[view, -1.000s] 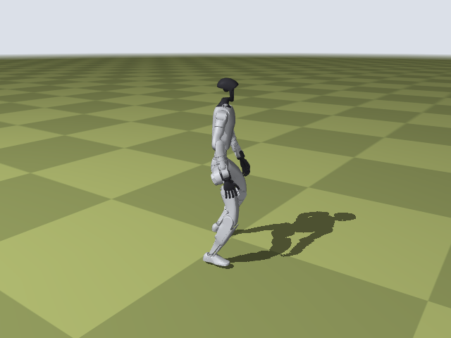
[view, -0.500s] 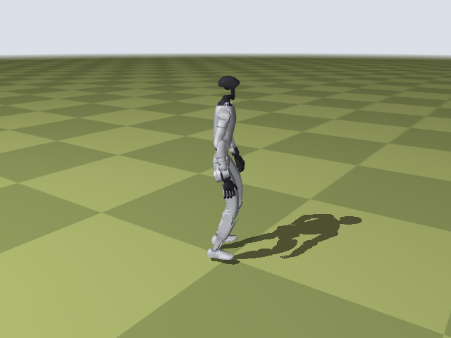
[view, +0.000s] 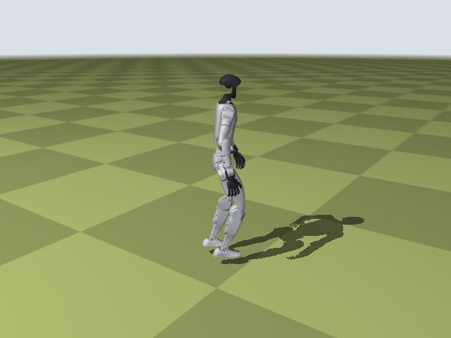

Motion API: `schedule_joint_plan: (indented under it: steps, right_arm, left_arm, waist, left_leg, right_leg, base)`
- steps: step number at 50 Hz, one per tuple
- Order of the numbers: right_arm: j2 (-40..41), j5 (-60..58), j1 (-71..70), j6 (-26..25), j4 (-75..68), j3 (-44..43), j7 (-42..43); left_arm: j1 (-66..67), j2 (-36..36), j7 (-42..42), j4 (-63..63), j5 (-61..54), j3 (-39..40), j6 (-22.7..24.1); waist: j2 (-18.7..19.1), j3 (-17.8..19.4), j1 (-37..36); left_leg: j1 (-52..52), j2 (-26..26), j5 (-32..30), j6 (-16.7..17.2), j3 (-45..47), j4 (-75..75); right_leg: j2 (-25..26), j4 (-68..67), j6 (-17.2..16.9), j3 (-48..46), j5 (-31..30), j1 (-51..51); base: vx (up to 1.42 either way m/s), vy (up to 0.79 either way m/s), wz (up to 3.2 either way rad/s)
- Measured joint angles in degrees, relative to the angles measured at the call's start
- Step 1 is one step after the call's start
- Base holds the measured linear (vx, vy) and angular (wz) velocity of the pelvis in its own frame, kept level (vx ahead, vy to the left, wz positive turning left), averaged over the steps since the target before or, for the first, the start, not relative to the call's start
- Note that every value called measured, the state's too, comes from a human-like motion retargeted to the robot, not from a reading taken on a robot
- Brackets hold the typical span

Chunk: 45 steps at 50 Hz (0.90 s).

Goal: Sport exercise

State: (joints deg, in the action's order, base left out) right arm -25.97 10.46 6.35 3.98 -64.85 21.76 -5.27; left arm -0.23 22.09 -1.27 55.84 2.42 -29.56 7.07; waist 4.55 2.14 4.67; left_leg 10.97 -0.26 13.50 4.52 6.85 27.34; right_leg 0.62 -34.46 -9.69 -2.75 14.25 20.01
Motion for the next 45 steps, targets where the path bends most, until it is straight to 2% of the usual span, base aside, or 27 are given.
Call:
schedule_joint_plan:
  steps: [3, 5, 7, 9, 10, 12, 14, 17, 20, 23, 25, 28, 32, 35, 38, 45]
  right_arm:
    - [-1.00, 1.68, 1.71, 0.14, 2.06, -0.51, -2.34]
    - [-1.80, 2.29, 2.03, -0.30, 2.29, -0.62, -3.32]
    - [-2.25, 1.90, 1.11, -0.99, 1.12, -0.59, -3.44]
    - [-1.81, 1.24, -0.31, -1.56, -0.66, -0.80, -3.28]
    - [-1.25, 0.85, -0.94, -1.79, -1.56, -1.00, -3.07]
    - [0.76, 0.35, -2.44, -2.14, -3.07, -1.28, -2.71]
    - [2.20, 0.07, -2.25, -2.42, -2.86, -1.54, -2.26]
    - [2.92, -0.82, -1.64, -2.81, -1.49, -2.70, -1.22]
    - [2.94, -2.51, -1.56, -3.03, -0.36, -3.64, -0.11]
    - [3.08, -4.22, -2.15, -3.08, 0.03, -3.80, 0.55]
    - [3.29, -4.85, -2.56, -2.93, -0.09, -3.63, 0.50]
    - [3.58, -4.54, -3.12, -2.42, -0.77, -3.36, -0.03]
    - [3.96, -2.10, -2.63, -1.97, -1.76, -4.17, -1.02]
    - [4.00, -0.58, -1.13, -2.09, -1.85, -5.50, -2.36]
    - [3.90, -0.52, 0.37, -2.32, -1.93, -6.25, -3.75]
    - [3.13, -2.93, -0.64, -2.95, -3.04, -6.49, -3.15]
  left_arm:
    - [0.12, 0.62, -2.09, -1.16, 0.52, 0.20, 0.72]
    - [0.15, 1.08, -3.23, -1.36, 0.32, 0.67, 0.57]
    - [-0.02, 1.29, -3.75, -0.31, -0.31, 1.72, -0.42]
    - [-0.06, 0.80, -3.84, 1.74, -1.17, 3.21, -1.65]
    - [0.06, 0.28, -3.83, 2.98, -1.61, 4.04, -2.24]
    - [-0.04, -1.13, -4.15, 5.69, -2.43, 5.60, -2.99]
    - [0.97, -2.21, -4.36, 6.99, -2.35, 5.99, -3.30]
    - [2.10, -2.94, -4.37, 6.98, -0.84, 4.93, -3.26]
    - [2.49, -2.70, -3.64, 5.59, 1.24, 3.56, -3.03]
    - [1.97, -1.96, -2.57, 3.93, 1.90, 2.95, -2.97]
    - [1.43, -1.37, -1.87, 2.98, 1.63, 2.81, -2.97]
    - [0.60, -0.51, -1.63, 1.77, 0.01, 3.39, -2.85]
    - [0.60, 0.02, -2.74, 0.03, -2.21, 4.65, -2.08]
    - [1.13, -0.14, -4.60, -1.35, -2.88, 4.62, -1.33]
    - [1.77, -0.62, -6.53, -2.23, -3.16, 3.97, -0.96]
    - [1.91, -2.39, -6.83, -0.38, -1.45, 3.03, -0.95]
  waist:
    - [-0.95, 0.63, 0.35]
    - [-1.26, 0.90, -0.24]
    - [-1.42, 1.40, -0.99]
    - [-1.84, 1.86, -1.56]
    - [-2.09, 1.92, -1.84]
    - [-2.84, 1.12, -2.14]
    - [-3.04, -0.29, -2.55]
    - [-2.81, -1.79, -2.68]
    - [-2.07, -2.11, -2.05]
    - [-1.65, -1.63, -0.36]
    - [-1.76, -1.17, 1.27]
    - [-2.13, -0.59, 4.23]
    - [-1.62, 0.12, 7.22]
    - [-0.44, 0.45, 7.25]
    - [0.12, 0.44, 6.08]
    - [1.11, 1.68, 3.02]
  left_leg:
    - [2.97, 1.59, 2.27, 2.20, -0.50, 10.86]
    - [5.65, 5.98, 8.16, 2.11, 0.23, 20.94]
    - [8.55, 13.90, 15.17, -0.51, 1.49, 28.77]
    - [11.40, 21.70, 19.72, -3.36, 2.22, 31.27]
    - [12.77, 24.89, 21.06, -4.32, 2.36, 30.83]
    - [13.82, 26.74, 19.10, -4.30, 3.06, 23.65]
    - [13.28, 25.84, 15.28, -3.23, 3.88, 15.39]
    - [11.70, 21.79, 11.80, -2.89, 5.52, 8.03]
    - [10.67, 17.91, 13.58, -4.92, 7.67, 7.74]
    - [8.62, 13.73, 15.21, -7.08, 9.82, 7.27]
    - [6.70, 10.63, 15.68, -8.16, 10.89, 5.72]
    - [2.95, 5.81, 14.21, -8.95, 11.77, 0.42]
    - [-2.19, 1.59, 9.10, -7.26, 10.71, -7.93]
    - [-3.19, 1.16, 6.56, -4.78, 8.11, -8.70]
    - [-1.61, 1.49, 7.28, -4.16, 5.99, -4.83]
    - [1.69, 2.24, 12.51, -7.26, 2.82, 2.14]
  right_leg:
    - [3.70, 4.05, 0.70, 2.84, -2.35, -0.22]
    - [2.94, 1.37, 3.35, 1.49, 0.97, -0.47]
    - [-0.35, -5.18, 6.63, -1.51, 9.81, -0.29]
    - [-4.56, -11.19, 7.22, -3.29, 15.49, -0.04]
    - [-6.42, -13.39, 6.84, -3.31, 17.44, 0.02]
    - [-10.19, -12.02, 5.37, -3.08, 16.65, -0.41]
    - [-13.08, -7.55, 3.95, -3.27, 13.55, -1.60]
    - [-17.96, -3.06, 2.07, -3.28, 6.99, -2.83]
    - [-22.71, -5.17, 2.21, -4.20, 1.57, -1.70]
    - [-24.16, -11.72, 3.92, -4.50, 3.13, 0.77]
    - [-23.10, -16.61, 4.42, -4.33, 5.57, 2.32]
    - [-17.75, -19.51, 3.23, -3.90, 9.15, 3.43]
    - [-6.60, -10.87, 0.75, -1.98, 9.35, 1.44]
    - [0.63, 0.44, 0.19, 1.34, 5.48, -2.35]
    - [2.28, 6.17, 1.68, 3.40, 4.25, -5.42]
    - [2.24, 7.67, 2.32, 7.53, 6.36, -8.18]
  base:
    - [0.28, 0.66, 1.01]
    - [0.31, 0.69, 0.59]
    - [0.33, 0.71, 0.45]
    - [0.34, 0.75, 0.37]
    - [0.36, 0.79, 0.32]
    - [0.37, 0.81, 0.24]
    - [0.39, 0.84, 0.09]
    - [0.36, 0.86, -0.04]
    - [0.29, 0.81, -0.14]
    - [0.23, 0.68, -0.03]
    - [0.20, 0.55, 0.13]
    - [0.18, 0.43, 0.32]
    - [0.14, 0.28, 0.44]
    - [0.09, 0.19, 0.28]
    - [0.07, 0.18, 0.08]
    - [0.08, 0.22, 0.03]
